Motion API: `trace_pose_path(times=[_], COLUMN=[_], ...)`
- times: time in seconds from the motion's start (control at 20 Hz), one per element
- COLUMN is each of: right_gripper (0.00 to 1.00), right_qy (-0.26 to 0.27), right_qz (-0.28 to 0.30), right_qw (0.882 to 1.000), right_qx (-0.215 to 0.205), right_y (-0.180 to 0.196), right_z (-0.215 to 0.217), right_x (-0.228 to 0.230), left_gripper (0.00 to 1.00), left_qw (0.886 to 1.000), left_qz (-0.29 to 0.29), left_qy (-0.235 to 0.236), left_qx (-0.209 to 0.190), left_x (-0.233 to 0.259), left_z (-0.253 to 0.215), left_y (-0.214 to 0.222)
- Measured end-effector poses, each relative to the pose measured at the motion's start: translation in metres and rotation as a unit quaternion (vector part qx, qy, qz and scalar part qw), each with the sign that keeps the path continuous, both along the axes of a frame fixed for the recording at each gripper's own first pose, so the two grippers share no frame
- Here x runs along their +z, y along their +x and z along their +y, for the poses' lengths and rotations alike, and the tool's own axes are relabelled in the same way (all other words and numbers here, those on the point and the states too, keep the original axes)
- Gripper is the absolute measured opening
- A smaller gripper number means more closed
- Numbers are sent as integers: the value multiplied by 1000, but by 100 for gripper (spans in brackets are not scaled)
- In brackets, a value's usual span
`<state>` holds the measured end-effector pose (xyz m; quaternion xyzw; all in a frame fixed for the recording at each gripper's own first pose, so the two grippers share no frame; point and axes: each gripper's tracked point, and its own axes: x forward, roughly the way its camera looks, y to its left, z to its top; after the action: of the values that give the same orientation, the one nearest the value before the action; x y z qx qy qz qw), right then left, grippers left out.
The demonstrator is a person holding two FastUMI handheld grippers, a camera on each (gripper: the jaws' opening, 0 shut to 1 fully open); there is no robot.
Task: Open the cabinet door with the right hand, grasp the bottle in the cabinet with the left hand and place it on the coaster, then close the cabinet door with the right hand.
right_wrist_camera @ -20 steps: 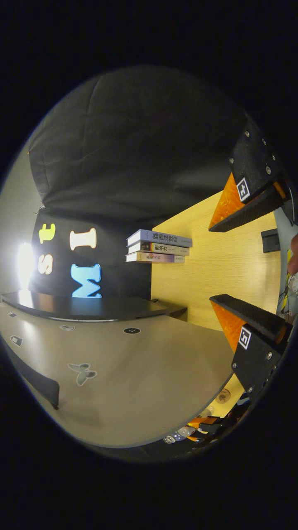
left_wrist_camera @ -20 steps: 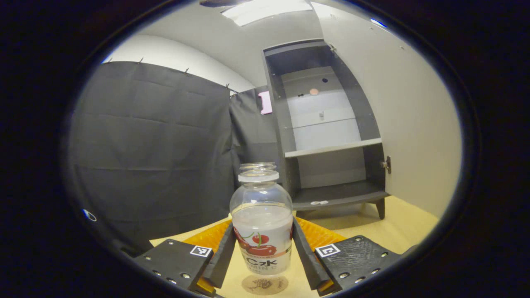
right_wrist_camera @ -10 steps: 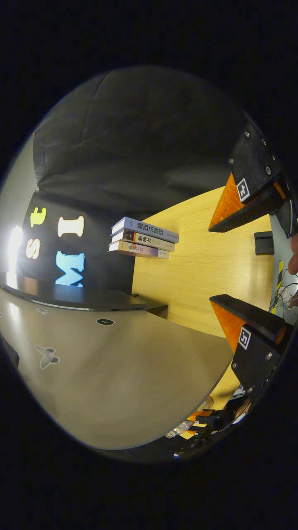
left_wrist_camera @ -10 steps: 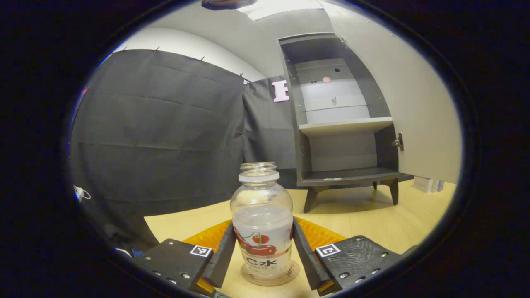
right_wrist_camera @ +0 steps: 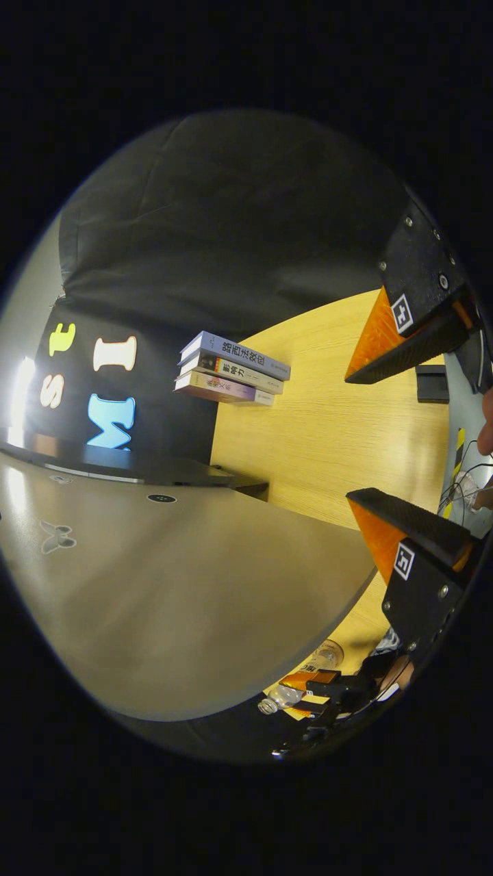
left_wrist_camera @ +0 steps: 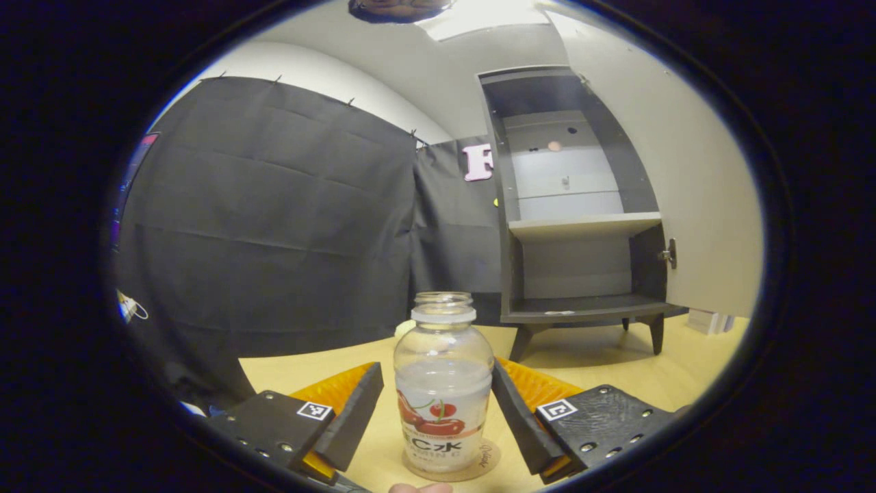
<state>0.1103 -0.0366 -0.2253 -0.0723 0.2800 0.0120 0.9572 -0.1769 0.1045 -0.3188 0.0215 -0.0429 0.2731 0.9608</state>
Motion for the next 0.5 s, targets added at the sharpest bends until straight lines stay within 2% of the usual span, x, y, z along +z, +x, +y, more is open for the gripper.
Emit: trace_pose_path(times=[0.1, 0.15, 0.25, 0.3, 0.35, 0.5], right_gripper=[95, 95, 95, 95, 95, 95], right_qy=[6, 8, 11, 15, 20, 34], right_qz=[-3, -5, -14, -19, -22, -32], right_qw=[1000, 1000, 1000, 1000, 1000, 999], right_qx=[-2, -2, -5, -6, -7, -11], right_y=[1, 2, 6, 7, 8, 10], right_z=[1, 1, -1, -1, -1, -2], right_x=[3, 5, 10, 13, 15, 22], left_gripper=[92, 89, 92, 89, 92, 89], left_qw=[1000, 1000, 1000, 1000, 999, 999], left_qz=[-8, -13, -19, -21, -24, -37], left_qy=[3, 5, 11, 14, 18, 25], left_qx=[0, -2, -11, -14, -17, -27], left_x=[15, 22, 41, 50, 59, 94], left_z=[4, 4, 2, 2, 4, -2], left_y=[-1, -1, 0, 1, 3, 11])
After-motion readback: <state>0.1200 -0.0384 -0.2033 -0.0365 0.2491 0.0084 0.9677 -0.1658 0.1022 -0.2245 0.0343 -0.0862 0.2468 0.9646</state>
